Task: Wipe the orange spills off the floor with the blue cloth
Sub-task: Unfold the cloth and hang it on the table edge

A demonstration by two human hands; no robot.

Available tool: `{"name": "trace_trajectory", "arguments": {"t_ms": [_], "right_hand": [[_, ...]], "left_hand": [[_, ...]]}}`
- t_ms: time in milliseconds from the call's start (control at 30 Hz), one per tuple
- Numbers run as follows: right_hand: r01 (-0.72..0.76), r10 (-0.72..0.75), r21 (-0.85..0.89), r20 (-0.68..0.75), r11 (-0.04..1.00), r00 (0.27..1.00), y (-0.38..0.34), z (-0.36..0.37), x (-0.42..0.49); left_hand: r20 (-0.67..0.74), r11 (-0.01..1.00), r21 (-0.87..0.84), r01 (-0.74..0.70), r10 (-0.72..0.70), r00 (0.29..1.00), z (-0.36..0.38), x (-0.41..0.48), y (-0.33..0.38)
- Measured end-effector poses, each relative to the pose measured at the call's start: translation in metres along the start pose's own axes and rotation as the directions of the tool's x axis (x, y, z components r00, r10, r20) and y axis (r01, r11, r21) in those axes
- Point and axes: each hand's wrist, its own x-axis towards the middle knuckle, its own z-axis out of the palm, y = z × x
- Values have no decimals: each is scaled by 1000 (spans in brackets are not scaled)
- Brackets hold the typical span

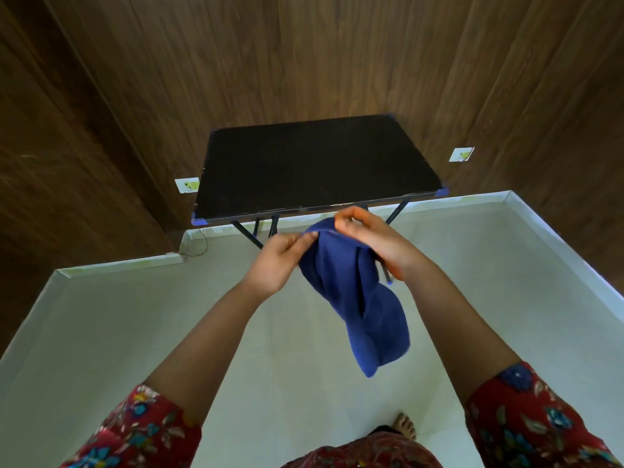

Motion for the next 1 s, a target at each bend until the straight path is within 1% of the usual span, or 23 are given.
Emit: {"name": "trace_trajectory", "arguments": {"t_ms": [33, 100, 133, 167, 233, 300, 333, 433, 500, 533, 567, 600, 633, 667, 700, 733, 767, 800, 833, 867, 933, 967, 1000], "right_hand": [[-16, 19, -87, 37, 996, 999, 8, -4, -4], [-80, 125, -277, 149, 957, 981, 33, -3, -14], [-107, 184, -369, 182, 923, 966, 48, 0, -19], [-123, 214, -432, 168, 893, 962, 61, 3, -23], [-139, 179, -440, 49, 887, 983, 81, 0, -25], [-143, 130, -362, -62, 921, 990, 86, -11, -21], [-134, 112, -340, -83, 931, 990, 85, -17, -19], [-118, 108, -386, -47, 915, 993, 74, -32, -4], [-185, 186, -398, -38, 899, 982, 60, -45, 7], [-230, 245, -356, -4, 906, 970, 52, -54, 14], [-263, 285, -264, 50, 928, 957, 43, -61, 18], [-278, 286, -94, 93, 956, 954, 35, -68, 22], [-244, 226, 173, 118, 954, 967, 26, -71, 27], [-185, 157, 480, 99, 858, 983, 24, -74, 33], [-124, 122, 686, 52, 717, 991, 23, -73, 40], [-73, 165, 784, -37, 616, 986, 30, -71, 44], [-59, 269, 779, -144, 624, 952, 42, -72, 52], [-85, 353, 713, -236, 696, 905, 55, -71, 59], [-115, 370, 630, -290, 768, 882, 67, -71, 61], [-123, 344, 566, -302, 815, 889, 72, -74, 69], [-105, 287, 602, -214, 792, 934, 61, -81, 78], [-110, 270, 625, -167, 773, 948, 48, -85, 84], [-128, 280, 615, -156, 778, 947, 38, -88, 90]], "left_hand": [[-42, 1000, -21, 0, 0, 999, -2, 0, 5], [-114, 998, -62, -4, -3, 994, -5, 1, 15], [-146, 997, -82, -6, -6, 989, -8, 1, 21], [-178, 995, -104, -1, -17, 984, -11, 2, 25], [-229, 993, -117, 7, -34, 973, -19, 6, 27], [-260, 998, -69, 6, -23, 965, -29, 8, 27], [-272, 999, -49, 4, -17, 962, -33, 9, 26], [-291, 999, -2, 38, -37, 956, -46, 18, 20], [-279, 995, 64, 75, -54, 959, -54, 25, 16], [-268, 992, 77, 97, -73, 961, -58, 31, 15], [-265, 990, 58, 128, -109, 958, -61, 35, 15], [-276, 987, 1, 161, -155, 949, -64, 42, 16], [-289, 976, -82, 203, -218, 932, -66, 49, 17], [-307, 955, -176, 238, -283, 909, -68, 57, 19], [-322, 927, -263, 266, -345, 882, -70, 67, 22], [-329, 899, -332, 284, -393, 859, -71, 76, 21], [-331, 881, -371, 294, -421, 845, -71, 87, 21], [-328, 869, -397, 296, -436, 838, -73, 95, 19], [-324, 859, -407, 309, -453, 831, -75, 99, 15], [-328, 852, -413, 322, -469, 820, -78, 109, 11], [-346, 840, -414, 350, -501, 793, -85, 118, 3], [-351, 835, -411, 365, -515, 782, -87, 122, 2], [-353, 831, -407, 378, -525, 775, -90, 124, -1]]}}
